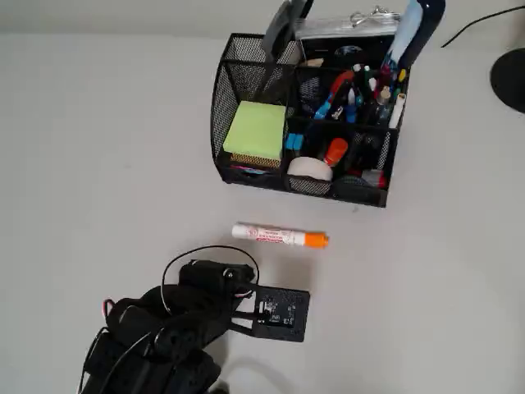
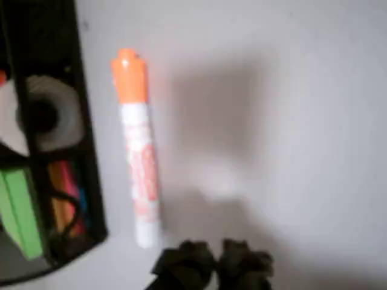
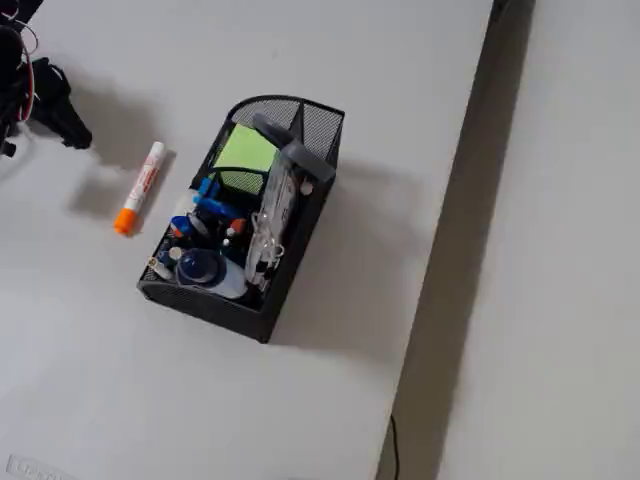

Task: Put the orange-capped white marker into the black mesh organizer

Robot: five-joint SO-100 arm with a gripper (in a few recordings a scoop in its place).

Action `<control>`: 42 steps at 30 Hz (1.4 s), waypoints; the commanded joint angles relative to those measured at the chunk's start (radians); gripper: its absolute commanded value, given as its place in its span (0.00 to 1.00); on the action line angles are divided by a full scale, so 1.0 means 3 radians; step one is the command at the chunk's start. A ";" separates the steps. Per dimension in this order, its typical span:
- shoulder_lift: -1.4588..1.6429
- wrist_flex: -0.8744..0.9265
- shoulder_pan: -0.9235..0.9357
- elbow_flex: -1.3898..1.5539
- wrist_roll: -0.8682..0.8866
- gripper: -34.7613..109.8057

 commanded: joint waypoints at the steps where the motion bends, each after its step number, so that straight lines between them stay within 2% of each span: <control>1: 0.0036 0.0015 0.0020 -0.0015 0.0036 0.26; 30: 0.0036 0.0010 -0.0066 -0.0015 -0.0072 0.26; 35: 0.0036 -0.0522 0.0026 0.0112 -0.0368 0.29; 37: 0.0036 -0.0573 0.0174 0.0087 -0.0869 0.31; 42: -0.0230 -0.0767 0.0251 -0.0092 -0.0854 0.38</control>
